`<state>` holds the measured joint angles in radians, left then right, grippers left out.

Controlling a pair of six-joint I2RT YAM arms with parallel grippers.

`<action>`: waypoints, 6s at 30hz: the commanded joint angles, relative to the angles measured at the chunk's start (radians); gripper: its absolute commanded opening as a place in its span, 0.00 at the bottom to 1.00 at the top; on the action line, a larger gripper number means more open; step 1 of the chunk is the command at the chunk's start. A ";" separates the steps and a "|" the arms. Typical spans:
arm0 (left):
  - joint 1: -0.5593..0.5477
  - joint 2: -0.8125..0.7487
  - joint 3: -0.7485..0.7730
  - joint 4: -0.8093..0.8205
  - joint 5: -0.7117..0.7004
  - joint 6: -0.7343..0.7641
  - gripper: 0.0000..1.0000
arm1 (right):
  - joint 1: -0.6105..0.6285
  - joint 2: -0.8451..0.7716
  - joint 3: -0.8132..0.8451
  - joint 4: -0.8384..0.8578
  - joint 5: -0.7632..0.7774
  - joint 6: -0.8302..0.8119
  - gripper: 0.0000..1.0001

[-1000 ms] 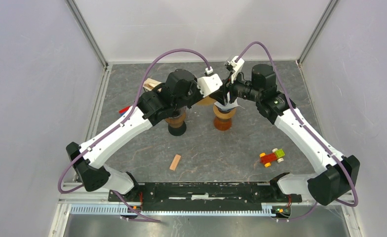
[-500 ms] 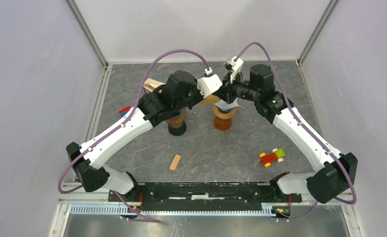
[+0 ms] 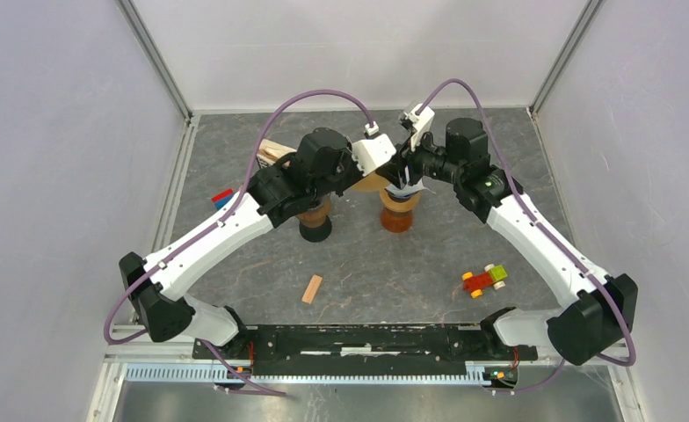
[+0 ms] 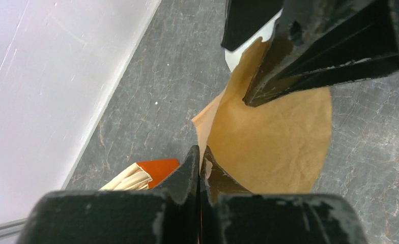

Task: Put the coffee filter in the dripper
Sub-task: Place the coffee filter in the coffee dripper.

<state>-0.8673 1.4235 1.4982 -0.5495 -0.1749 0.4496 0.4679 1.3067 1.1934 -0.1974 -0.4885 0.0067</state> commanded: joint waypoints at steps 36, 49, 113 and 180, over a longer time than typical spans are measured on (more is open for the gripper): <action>0.001 -0.047 -0.045 0.097 -0.008 -0.037 0.02 | -0.006 0.006 0.021 0.026 -0.083 -0.049 0.09; 0.001 -0.042 -0.050 0.103 -0.011 -0.030 0.02 | -0.007 -0.006 0.032 0.026 -0.066 -0.046 0.44; 0.479 -0.184 -0.104 -0.197 0.491 -0.366 0.02 | 0.045 -0.070 0.200 -0.195 -0.283 -0.396 0.81; 0.512 -0.161 -0.359 0.030 0.401 -0.271 0.57 | 0.451 0.413 0.398 -0.430 0.085 -0.903 0.75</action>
<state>-0.3588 1.2503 1.1316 -0.5663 0.2134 0.1516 0.9146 1.7367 1.5963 -0.6659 -0.4011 -0.8921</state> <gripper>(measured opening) 0.512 0.742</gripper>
